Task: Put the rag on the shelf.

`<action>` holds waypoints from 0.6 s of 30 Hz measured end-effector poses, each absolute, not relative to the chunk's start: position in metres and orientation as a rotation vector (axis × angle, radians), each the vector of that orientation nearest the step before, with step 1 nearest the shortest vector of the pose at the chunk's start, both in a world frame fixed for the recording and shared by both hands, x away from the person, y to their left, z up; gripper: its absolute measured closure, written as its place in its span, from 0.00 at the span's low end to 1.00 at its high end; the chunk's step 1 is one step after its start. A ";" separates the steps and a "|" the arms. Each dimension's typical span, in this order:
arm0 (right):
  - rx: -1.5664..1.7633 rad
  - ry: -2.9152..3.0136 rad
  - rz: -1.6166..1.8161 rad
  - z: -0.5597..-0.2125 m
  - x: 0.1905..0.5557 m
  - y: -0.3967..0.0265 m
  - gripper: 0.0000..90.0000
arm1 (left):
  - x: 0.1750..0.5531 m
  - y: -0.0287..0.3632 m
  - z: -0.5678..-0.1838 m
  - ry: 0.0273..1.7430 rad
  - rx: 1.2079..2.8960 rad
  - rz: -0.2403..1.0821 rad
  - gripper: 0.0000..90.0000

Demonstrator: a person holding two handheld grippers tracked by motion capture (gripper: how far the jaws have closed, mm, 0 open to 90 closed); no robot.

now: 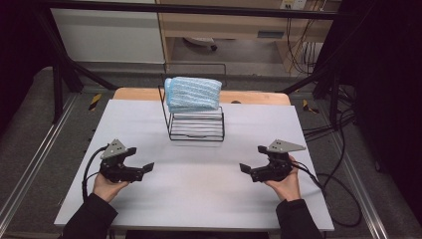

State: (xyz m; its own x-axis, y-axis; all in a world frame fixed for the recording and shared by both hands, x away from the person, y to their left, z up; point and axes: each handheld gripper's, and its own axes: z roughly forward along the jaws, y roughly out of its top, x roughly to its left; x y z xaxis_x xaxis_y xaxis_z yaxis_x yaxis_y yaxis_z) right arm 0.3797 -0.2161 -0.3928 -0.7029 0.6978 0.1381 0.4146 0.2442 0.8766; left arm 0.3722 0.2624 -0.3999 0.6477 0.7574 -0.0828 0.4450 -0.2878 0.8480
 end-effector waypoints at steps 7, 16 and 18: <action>1.092 2.235 1.439 -0.416 0.370 -0.240 0.01 | 0.367 0.270 -0.417 0.956 1.963 0.425 0.11; 1.112 2.251 1.402 -0.438 0.362 -0.258 0.01 | 0.363 0.264 -0.432 0.925 2.038 0.417 0.12; 1.117 2.266 1.388 -0.440 0.361 -0.258 0.01 | 0.363 0.264 -0.432 0.921 2.035 0.415 0.12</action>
State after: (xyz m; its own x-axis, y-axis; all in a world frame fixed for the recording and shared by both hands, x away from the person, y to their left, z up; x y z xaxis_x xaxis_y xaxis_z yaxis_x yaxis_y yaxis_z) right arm 0.3615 -0.2576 -0.4398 -0.6715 0.7223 0.1656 0.4756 0.2487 0.8438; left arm 0.3630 0.2639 -0.4322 0.6748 0.7369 -0.0403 0.4576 -0.3749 0.8063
